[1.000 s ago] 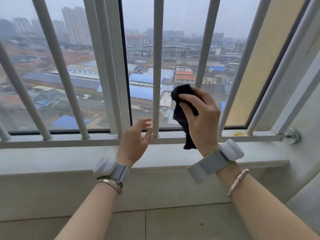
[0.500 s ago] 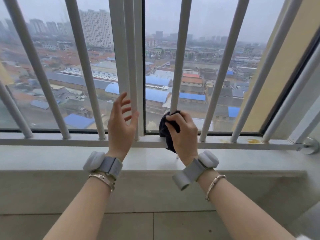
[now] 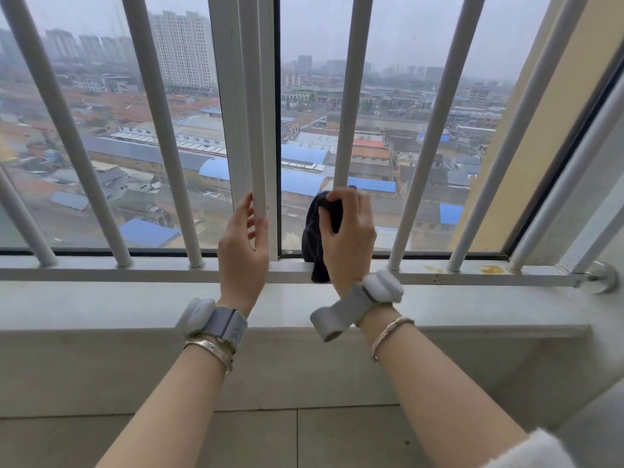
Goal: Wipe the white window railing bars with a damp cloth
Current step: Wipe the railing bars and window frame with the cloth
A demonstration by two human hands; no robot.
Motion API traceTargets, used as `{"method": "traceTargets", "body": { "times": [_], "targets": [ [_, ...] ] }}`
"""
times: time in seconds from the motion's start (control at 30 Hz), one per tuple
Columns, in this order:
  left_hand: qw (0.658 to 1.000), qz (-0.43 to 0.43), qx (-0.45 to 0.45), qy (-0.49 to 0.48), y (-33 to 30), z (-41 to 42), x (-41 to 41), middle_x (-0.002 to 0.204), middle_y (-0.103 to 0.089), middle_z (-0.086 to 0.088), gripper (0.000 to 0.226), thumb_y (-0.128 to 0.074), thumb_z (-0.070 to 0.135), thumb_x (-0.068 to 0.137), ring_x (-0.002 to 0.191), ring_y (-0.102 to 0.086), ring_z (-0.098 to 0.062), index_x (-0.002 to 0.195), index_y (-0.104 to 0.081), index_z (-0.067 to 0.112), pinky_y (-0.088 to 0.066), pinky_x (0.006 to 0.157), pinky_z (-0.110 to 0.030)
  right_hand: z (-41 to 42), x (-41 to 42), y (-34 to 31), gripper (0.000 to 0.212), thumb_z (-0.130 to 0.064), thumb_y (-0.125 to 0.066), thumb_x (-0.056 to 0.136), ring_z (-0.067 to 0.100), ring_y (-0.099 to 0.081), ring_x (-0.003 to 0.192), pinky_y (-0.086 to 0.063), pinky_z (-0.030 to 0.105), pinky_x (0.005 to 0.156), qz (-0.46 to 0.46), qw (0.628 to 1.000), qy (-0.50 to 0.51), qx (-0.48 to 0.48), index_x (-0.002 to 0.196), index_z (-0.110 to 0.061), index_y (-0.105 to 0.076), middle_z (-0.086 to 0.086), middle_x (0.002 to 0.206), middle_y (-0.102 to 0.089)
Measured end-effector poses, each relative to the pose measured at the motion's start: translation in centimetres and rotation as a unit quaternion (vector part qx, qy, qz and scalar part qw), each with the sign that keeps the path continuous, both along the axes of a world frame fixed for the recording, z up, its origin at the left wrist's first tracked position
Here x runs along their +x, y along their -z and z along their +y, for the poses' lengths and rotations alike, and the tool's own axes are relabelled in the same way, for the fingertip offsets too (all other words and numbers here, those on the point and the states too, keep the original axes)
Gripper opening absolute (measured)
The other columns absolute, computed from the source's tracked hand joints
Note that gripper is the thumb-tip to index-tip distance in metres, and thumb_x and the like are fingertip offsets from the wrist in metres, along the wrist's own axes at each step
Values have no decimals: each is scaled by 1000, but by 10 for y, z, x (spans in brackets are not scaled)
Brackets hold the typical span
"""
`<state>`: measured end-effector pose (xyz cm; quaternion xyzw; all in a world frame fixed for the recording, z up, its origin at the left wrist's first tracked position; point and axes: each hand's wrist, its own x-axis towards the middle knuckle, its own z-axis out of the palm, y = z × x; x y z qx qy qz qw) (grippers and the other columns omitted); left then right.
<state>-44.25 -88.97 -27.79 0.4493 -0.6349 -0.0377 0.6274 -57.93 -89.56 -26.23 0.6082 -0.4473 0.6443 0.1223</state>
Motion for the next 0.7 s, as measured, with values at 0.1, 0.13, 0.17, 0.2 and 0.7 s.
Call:
{"method": "traceTargets", "body": {
  "times": [0.1,0.13,0.17,0.2,0.7],
  "targets": [
    [1000,11,6,-11,-1,0,-2,116,-62,-10,41,-48,15,95,100,-61,-17,134,-42,7,-51,85,-27,6,-2,32,38,-1,-69,79,22,-57,69,-40,14,59,42,998,2,45,98,-19,-41,13,89,-57],
    [1000,14,9,-15,0,1,-3,116,-62,-10,40,-48,15,95,100,-61,-17,134,-43,7,-51,86,-27,8,-3,35,37,-2,-69,80,23,-56,66,-40,17,57,54,997,3,55,98,-19,-40,14,88,-56],
    [1000,19,10,-20,-1,0,-4,116,-62,-9,40,-48,15,95,100,-61,-17,134,-43,8,-51,86,-27,8,-5,35,36,-4,-67,81,24,-55,63,-40,19,54,66,996,3,62,98,-18,-40,14,87,-56],
    [999,23,12,-23,-1,1,-4,116,-62,-9,40,-48,15,96,100,-61,-17,134,-43,8,-51,86,-28,10,-8,35,31,-7,-64,83,25,-55,61,-41,21,53,86,994,3,70,98,-18,-40,15,87,-56],
    [994,-106,-31,0,12,46,-57,119,-51,-3,38,-50,1,83,110,-49,-21,119,-50,11,-48,89,-40,98,-145,8,24,-24,-58,91,22,-56,71,-41,26,58,260,957,68,109,109,-19,-43,3,86,-63]
  ]
}}
